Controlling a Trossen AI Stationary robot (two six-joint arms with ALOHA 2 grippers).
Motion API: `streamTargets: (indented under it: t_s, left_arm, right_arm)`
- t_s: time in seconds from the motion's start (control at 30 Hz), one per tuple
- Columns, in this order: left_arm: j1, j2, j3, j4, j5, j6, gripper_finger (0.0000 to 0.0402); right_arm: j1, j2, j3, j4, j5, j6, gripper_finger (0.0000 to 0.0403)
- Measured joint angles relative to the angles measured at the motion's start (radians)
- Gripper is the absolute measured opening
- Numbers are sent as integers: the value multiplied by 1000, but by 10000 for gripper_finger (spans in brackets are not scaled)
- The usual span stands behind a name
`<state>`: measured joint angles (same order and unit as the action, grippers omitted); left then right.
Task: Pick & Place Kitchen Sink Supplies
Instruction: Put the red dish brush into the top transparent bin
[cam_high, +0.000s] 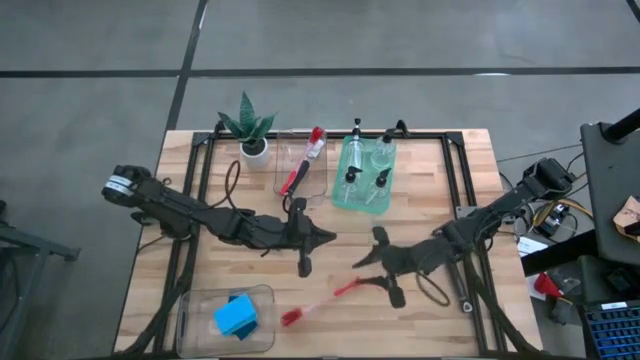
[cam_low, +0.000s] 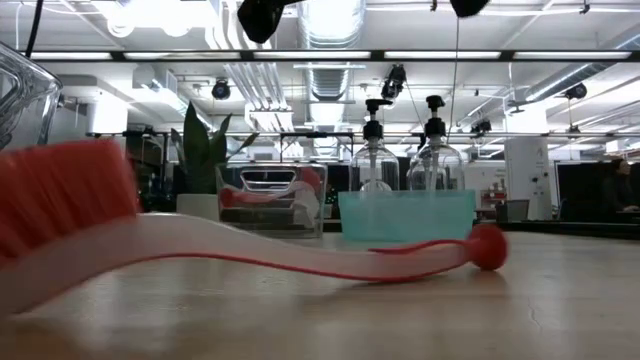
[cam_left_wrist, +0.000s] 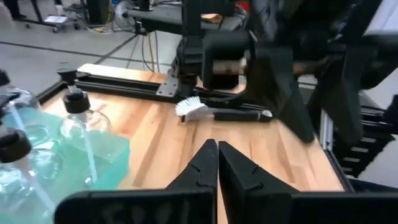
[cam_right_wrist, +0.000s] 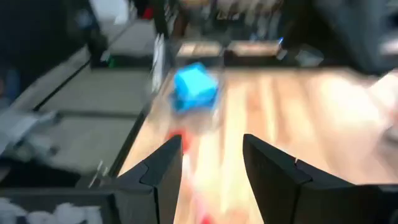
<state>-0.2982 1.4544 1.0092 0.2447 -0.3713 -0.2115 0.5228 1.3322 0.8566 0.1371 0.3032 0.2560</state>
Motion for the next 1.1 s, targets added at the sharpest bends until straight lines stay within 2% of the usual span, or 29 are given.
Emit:
streamTargets:
  t_s: [0.13,0.27,0.43,0.57,0.8,0.97,1.1]
  left_arm:
    - [-8,0,0,0,42,1,40]
    - [-16,0,0,1,63,0,105]
    - [-25,-2,0,6,110,-7,198]
    - [-27,-18,0,8,176,-50,243]
    - [-46,-115,0,-3,231,-59,254]
    - [-64,-182,0,-22,231,-51,253]
    - [-74,-218,0,-46,230,-48,252]
  right_arm:
    - [-1,60,0,-29,-47,21,169]
    - [5,146,23,-61,-55,16,197]
    - [5,307,141,-163,-70,8,237]
    - [5,430,275,-237,-71,-72,252]
    - [-9,621,538,-478,-76,-157,242]
    - [-31,728,640,-552,-84,-181,237]
    - [-63,778,666,-552,-164,-188,242]
